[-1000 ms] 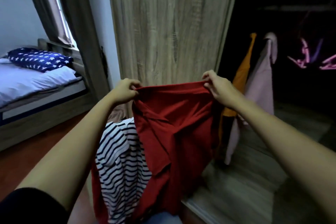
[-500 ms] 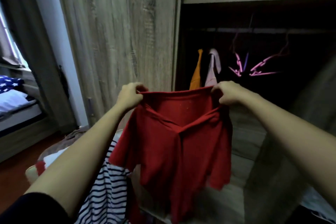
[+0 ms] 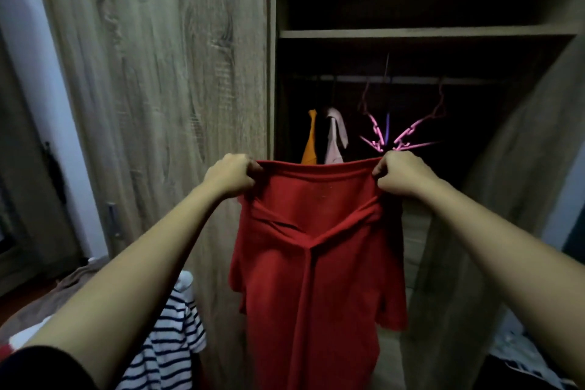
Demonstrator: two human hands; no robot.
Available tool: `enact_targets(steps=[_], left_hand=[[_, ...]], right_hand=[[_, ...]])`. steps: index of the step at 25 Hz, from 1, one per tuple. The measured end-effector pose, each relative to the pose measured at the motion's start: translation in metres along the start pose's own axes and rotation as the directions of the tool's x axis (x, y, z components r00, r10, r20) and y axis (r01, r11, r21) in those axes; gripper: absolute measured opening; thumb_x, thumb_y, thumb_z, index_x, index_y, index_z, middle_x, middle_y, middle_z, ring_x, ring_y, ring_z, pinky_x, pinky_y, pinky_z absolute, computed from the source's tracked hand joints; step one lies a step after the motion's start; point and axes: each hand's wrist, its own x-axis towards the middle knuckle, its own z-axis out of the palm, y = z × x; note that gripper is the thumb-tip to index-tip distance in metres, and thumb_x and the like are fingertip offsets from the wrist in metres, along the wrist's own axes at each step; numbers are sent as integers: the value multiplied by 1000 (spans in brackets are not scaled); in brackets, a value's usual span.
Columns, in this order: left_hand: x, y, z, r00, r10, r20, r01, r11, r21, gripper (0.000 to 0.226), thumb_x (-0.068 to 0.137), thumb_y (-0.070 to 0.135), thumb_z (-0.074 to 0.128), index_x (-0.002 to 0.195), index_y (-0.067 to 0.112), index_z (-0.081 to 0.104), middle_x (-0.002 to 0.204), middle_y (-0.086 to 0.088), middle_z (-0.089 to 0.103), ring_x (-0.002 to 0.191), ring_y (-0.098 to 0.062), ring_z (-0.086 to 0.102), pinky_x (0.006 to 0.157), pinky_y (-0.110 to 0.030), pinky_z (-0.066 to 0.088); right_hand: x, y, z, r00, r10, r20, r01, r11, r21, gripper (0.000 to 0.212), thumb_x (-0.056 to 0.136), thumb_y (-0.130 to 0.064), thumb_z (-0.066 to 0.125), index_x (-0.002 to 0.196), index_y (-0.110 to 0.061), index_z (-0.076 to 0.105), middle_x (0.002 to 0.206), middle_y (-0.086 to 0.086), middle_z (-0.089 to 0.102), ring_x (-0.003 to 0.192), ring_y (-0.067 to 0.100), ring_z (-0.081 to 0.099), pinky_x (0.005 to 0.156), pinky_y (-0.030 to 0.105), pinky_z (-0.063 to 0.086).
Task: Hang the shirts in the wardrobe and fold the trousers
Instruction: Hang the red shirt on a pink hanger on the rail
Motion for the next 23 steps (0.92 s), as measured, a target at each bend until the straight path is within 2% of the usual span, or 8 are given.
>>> enact_targets(steps=[2, 5, 8, 12, 15, 19, 21, 23], left_hand=[[5, 12, 7, 999, 11, 40, -8, 997, -75, 40, 69, 19, 60, 102, 39, 71, 111, 0, 68, 102, -24, 63, 88, -37, 52], [9, 36, 12, 1000, -6, -30, -1, 975, -223, 29, 66, 16, 52, 71, 33, 75, 86, 1, 72, 82, -21, 65, 74, -30, 54], [17, 64, 18, 997, 78, -11, -72, 836, -545, 36, 61, 1, 44, 49, 25, 67, 63, -7, 67, 56, -19, 57, 50, -21, 42], [41, 91, 16, 972, 235, 20, -121, 570, -813, 25, 66, 3, 55, 75, 19, 72, 68, -6, 64, 59, -18, 52, 49, -19, 37], [71, 117, 31, 978, 207, 38, -87, 562, -822, 18, 92, 9, 52, 106, 14, 62, 88, -5, 67, 60, -8, 57, 50, -12, 40], [128, 159, 67, 989, 141, -45, -130, 690, -712, 13, 87, 19, 59, 86, 16, 71, 72, 2, 71, 54, -8, 63, 53, -14, 45], [161, 180, 87, 996, 88, 17, -41, 609, -792, 15, 86, 25, 58, 78, 16, 69, 64, 3, 65, 54, -11, 58, 48, -18, 43], [199, 201, 108, 999, 12, 43, 31, 504, -863, 26, 82, 42, 57, 74, 17, 63, 72, -2, 63, 68, -18, 57, 59, -23, 46]], right_hand=[[-4, 14, 0, 998, 37, -54, -36, 999, 17, 22, 76, -12, 55, 78, -24, 73, 103, 1, 72, 99, 25, 65, 84, 29, 50], [-16, 34, -1, 992, 101, -71, -97, 994, 53, 37, 74, -2, 50, 58, -32, 65, 93, 1, 72, 88, 26, 66, 81, 31, 54], [-11, 56, -11, 993, 41, -114, -32, 996, 77, 44, 71, 7, 44, 76, -25, 74, 102, 7, 71, 93, 28, 65, 84, 31, 53], [24, 76, -35, 990, -77, -115, 80, 997, 16, 47, 70, 9, 43, 98, -15, 73, 114, 9, 66, 109, 27, 61, 96, 33, 48], [43, 73, -42, 990, -129, -57, 125, 991, -56, 45, 73, 5, 46, 109, -11, 68, 122, 10, 60, 116, 26, 56, 101, 32, 43], [54, 81, -36, 979, -203, 8, 201, 964, -175, 42, 75, 2, 47, 110, -6, 66, 124, 11, 52, 116, 30, 53, 99, 36, 43], [56, 92, -32, 980, -195, 34, 198, 963, -181, 42, 75, 3, 46, 111, -5, 66, 125, 11, 51, 115, 29, 53, 97, 36, 43], [61, 109, -27, 981, -192, 32, 195, 965, -176, 44, 75, 3, 45, 113, -6, 65, 124, 10, 50, 113, 29, 54, 97, 36, 44]])
